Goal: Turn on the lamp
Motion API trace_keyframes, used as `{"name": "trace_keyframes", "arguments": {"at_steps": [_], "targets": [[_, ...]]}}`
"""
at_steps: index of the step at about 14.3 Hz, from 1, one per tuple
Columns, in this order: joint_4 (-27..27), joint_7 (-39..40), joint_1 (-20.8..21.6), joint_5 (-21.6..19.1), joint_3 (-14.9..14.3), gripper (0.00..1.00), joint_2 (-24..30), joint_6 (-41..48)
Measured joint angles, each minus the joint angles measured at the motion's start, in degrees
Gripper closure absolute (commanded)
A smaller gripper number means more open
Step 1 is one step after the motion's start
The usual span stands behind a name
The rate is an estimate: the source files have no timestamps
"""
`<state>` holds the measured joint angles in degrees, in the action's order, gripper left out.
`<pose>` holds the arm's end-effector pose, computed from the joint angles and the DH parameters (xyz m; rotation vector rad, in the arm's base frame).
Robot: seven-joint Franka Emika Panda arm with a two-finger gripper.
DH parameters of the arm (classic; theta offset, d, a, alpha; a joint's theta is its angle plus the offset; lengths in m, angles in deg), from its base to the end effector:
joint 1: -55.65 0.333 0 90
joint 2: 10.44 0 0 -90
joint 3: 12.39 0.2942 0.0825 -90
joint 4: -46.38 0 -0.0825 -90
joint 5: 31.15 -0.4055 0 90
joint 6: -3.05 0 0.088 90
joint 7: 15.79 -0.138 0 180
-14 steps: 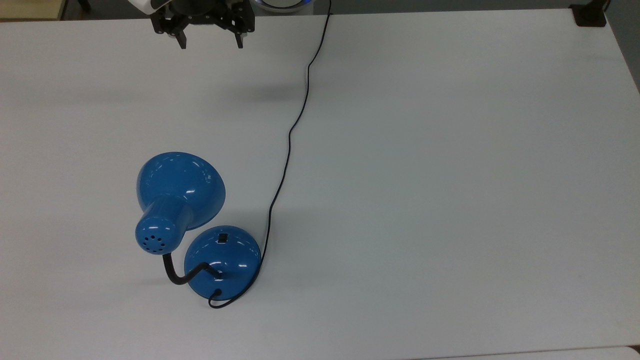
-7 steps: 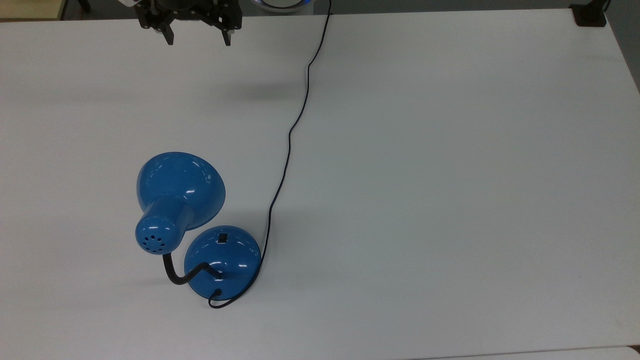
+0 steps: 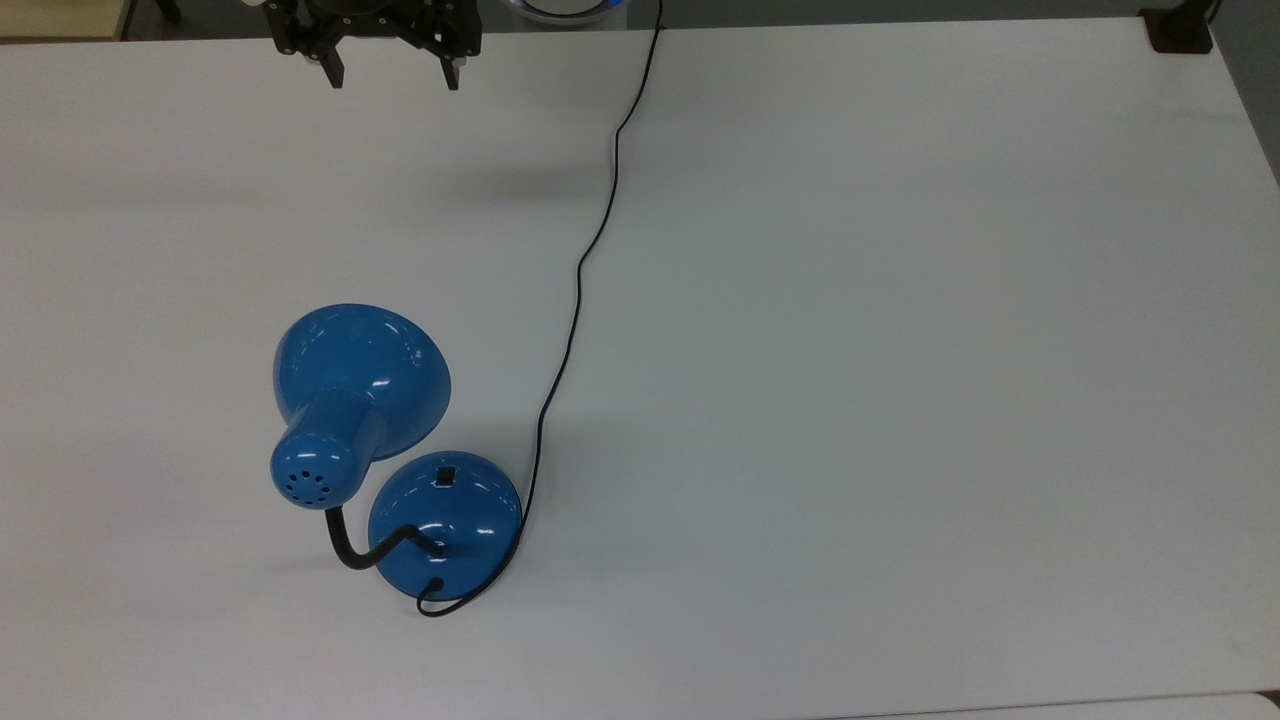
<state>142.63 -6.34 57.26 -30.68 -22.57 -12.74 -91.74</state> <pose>0.5796 -0.0871 0.5019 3.1349 0.0254 -0.1044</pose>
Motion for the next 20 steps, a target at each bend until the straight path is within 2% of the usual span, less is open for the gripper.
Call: {"name": "trace_keyframes", "arguments": {"at_steps": [1, 2, 3, 4, 6, 9, 13, 15, 18, 20], "targets": [[0.00, 0.03, 0.01, 0.00, 0.00, 0.15, -0.04, -0.12], [0.00, 0.09, 0.02, 0.00, 0.00, 0.31, -0.13, -0.20], [0.00, 0.17, 0.02, 0.00, 0.00, 0.63, -0.23, -0.24], [0.01, 0.75, 0.04, 0.00, 0.00, 0.74, -0.35, -0.25], [0.01, 3.16, 0.07, -0.21, 0.00, 0.90, -0.43, -0.25], [0.02, 5.35, 0.08, -0.34, -0.01, 0.99, -0.42, -0.26], [0.72, 6.19, 0.15, -1.85, -0.02, 0.99, -1.09, -6.40], [0.86, 6.20, 0.80, -3.09, -0.01, 0.99, -3.64, -12.20], [1.83, 6.19, 1.56, -6.39, -0.01, 0.99, -9.32, -25.42], [6.41, 6.06, 1.77, -9.08, -0.01, 0.99, -10.26, -36.74]]}}
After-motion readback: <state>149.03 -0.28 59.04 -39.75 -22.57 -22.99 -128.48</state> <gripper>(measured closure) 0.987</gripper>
